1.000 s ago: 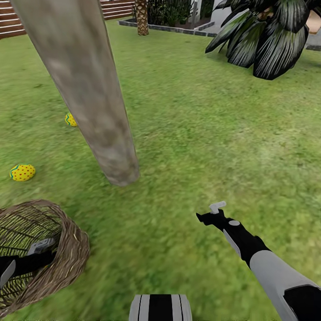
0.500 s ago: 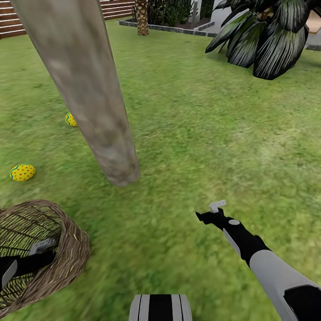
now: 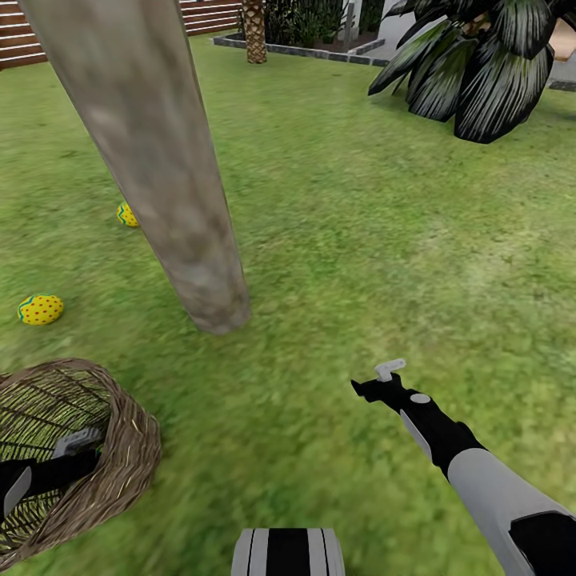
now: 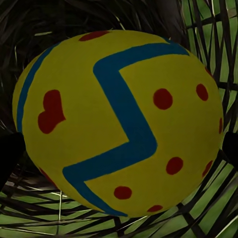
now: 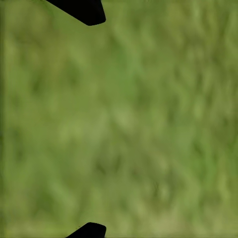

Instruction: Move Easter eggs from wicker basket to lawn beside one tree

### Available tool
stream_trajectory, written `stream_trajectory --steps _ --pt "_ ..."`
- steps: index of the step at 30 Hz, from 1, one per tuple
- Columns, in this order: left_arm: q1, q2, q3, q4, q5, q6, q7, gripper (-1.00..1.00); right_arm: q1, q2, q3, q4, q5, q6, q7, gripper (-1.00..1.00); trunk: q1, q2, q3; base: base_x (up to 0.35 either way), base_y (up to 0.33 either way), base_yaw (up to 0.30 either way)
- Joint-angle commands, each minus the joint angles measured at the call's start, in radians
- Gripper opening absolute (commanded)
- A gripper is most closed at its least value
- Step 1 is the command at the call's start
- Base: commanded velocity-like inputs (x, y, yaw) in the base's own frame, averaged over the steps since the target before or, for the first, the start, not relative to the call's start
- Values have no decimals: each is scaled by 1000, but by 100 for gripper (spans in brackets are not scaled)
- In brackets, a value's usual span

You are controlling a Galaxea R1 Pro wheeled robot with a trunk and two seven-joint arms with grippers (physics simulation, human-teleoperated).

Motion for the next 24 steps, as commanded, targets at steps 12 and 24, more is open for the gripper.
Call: stream_trajectory --steps 12,24 --pt "-1 4 9 -1 -3 9 -4 100 0 -1 5 -2 -9 5 0 100 0 0 -1 0 0 0" --pt "0 5 9 -1 -3 9 -7 -100 0 -2 5 -2 -9 5 0 100 0 0 -1 0 0 0"
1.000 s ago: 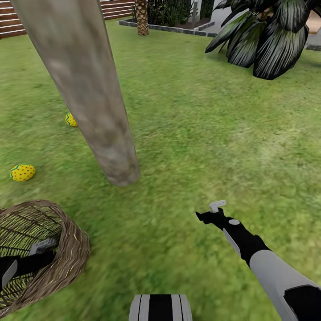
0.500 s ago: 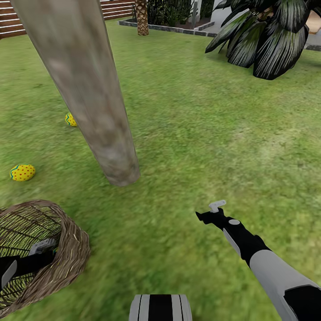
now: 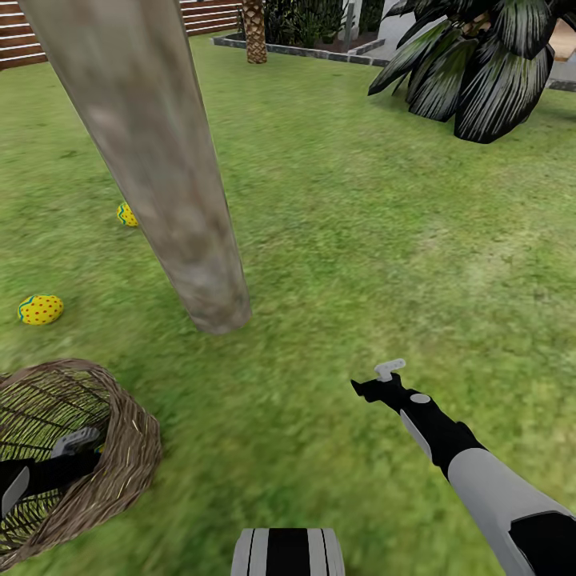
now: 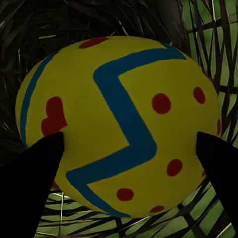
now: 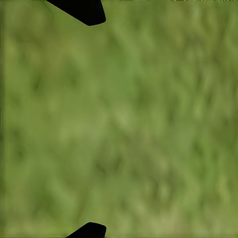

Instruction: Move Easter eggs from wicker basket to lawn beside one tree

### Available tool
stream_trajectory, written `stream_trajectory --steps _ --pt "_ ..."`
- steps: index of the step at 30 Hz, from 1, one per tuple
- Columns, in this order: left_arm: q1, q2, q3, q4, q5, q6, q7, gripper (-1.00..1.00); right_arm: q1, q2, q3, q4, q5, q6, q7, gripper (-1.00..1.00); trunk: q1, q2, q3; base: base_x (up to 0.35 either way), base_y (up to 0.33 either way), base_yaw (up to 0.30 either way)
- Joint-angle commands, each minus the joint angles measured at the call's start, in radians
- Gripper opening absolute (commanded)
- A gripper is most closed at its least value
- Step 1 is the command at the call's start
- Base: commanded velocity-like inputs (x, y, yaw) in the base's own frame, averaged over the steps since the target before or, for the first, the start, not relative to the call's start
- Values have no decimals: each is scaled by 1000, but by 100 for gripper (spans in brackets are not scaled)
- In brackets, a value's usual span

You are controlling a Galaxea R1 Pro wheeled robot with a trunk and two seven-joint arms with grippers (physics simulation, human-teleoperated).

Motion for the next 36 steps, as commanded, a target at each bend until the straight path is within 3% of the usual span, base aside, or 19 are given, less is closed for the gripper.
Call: stream_trajectory --steps 1,25,30,36 --pt "0 0 5 -1 -7 7 -3 -100 0 -1 5 -2 -9 5 0 100 0 0 -1 0 0 0" --pt "0 -2 5 -1 -5 7 -6 -100 0 7 7 -2 -9 5 0 100 0 0 -1 0 0 0" --pt "0 -2 5 -1 -5 7 -6 -100 0 7 37 -2 -9 5 -1 100 0 0 -1 0 0 0" --pt "0 -5 4 0 -6 7 -6 -100 0 7 45 -2 -9 4 -2 100 0 0 -1 0 0 0"
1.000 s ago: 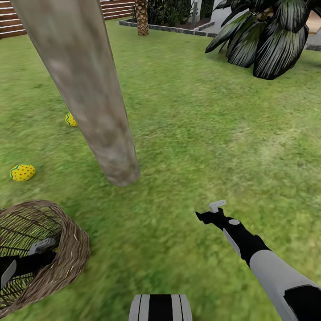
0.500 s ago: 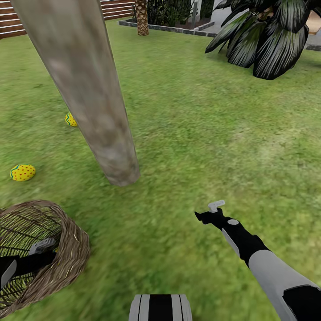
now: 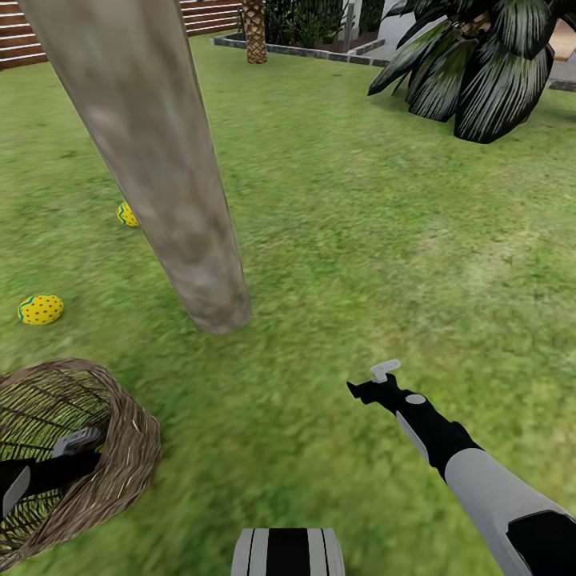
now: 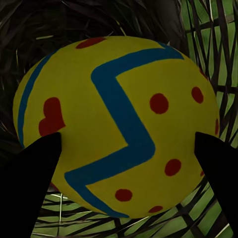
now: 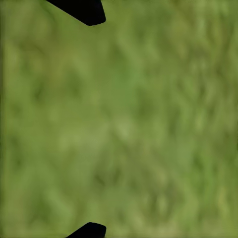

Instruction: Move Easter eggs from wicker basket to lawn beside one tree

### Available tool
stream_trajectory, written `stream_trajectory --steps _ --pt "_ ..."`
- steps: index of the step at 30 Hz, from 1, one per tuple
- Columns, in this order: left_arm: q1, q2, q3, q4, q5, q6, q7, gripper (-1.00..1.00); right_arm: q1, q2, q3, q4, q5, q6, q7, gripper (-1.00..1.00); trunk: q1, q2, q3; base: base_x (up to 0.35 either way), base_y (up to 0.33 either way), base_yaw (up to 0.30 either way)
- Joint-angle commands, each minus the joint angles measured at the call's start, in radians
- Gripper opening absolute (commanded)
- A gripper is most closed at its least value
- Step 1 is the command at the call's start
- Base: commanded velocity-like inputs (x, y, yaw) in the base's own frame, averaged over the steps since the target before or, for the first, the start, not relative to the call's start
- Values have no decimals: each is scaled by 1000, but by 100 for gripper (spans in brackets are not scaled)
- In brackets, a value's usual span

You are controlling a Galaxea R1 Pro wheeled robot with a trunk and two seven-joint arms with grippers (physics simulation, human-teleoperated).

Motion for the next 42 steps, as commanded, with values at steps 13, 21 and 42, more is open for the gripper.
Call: stream_trajectory --steps 13,21,42 --pt "1 -13 4 1 -2 10 0 -100 0 8 9 -1 -9 6 -1 100 -5 3 46 0 0 0" --pt "1 -13 4 1 -2 9 -2 -100 0 13 9 1 -8 6 -2 100 -9 5 77 0 0 0" --pt "1 -17 4 1 -2 9 0 -100 0 14 31 1 -9 6 -2 100 -18 9 158 0 0 0"
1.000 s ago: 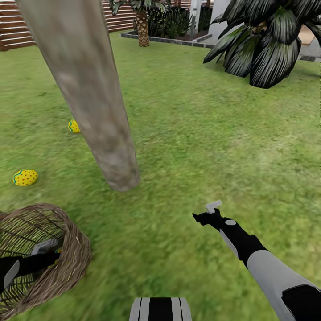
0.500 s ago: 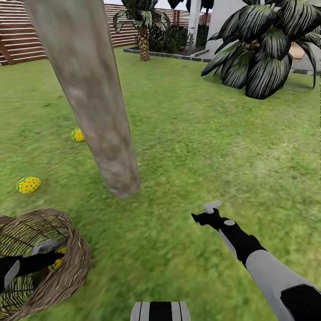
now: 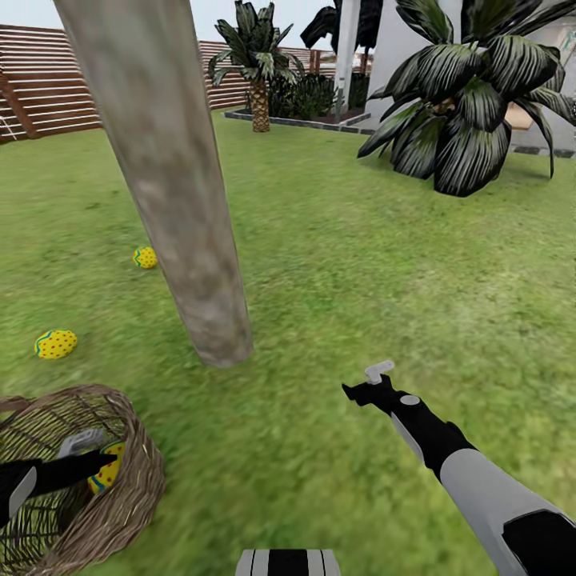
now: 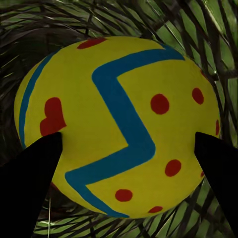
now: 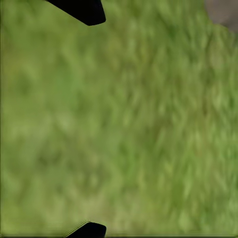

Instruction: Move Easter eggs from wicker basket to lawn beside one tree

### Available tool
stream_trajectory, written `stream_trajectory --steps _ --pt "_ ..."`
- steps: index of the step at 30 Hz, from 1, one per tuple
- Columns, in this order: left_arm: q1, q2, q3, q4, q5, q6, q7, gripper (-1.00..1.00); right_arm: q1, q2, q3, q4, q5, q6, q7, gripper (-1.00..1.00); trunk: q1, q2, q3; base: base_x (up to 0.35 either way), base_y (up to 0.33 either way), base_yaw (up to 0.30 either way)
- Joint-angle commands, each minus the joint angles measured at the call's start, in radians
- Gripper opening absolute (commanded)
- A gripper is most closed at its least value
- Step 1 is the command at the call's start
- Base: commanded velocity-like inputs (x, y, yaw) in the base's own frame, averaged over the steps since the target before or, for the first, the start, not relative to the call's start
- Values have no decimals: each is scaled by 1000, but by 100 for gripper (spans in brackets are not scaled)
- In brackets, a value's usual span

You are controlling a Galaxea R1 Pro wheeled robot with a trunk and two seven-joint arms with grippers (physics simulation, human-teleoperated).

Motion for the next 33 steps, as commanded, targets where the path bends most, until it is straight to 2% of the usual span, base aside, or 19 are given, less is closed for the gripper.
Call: stream_trajectory --steps 1,13,15,20,27,33 --pt "0 -1 8 -1 0 9 -5 -100 0 -1 6 -2 -9 5 0 100 -1 0 3 0 0 0" --pt "0 -2 8 -1 0 9 -8 -100 0 0 7 4 -9 5 0 100 -6 3 50 0 0 0" --pt "0 -1 8 -1 0 9 -8 -100 0 7 7 4 -8 5 0 100 -7 3 57 0 0 0" --pt "0 1 9 7 2 11 -8 -100 0 17 34 6 -9 5 0 100 -7 3 57 0 0 0" --pt "0 1 11 21 6 11 -12 -100 0 16 34 6 -10 5 0 100 -7 3 57 0 3 0" --pt "0 -2 10 25 4 11 -16 -100 0 17 35 6 -9 5 0 100 -7 3 57 0 231 0"
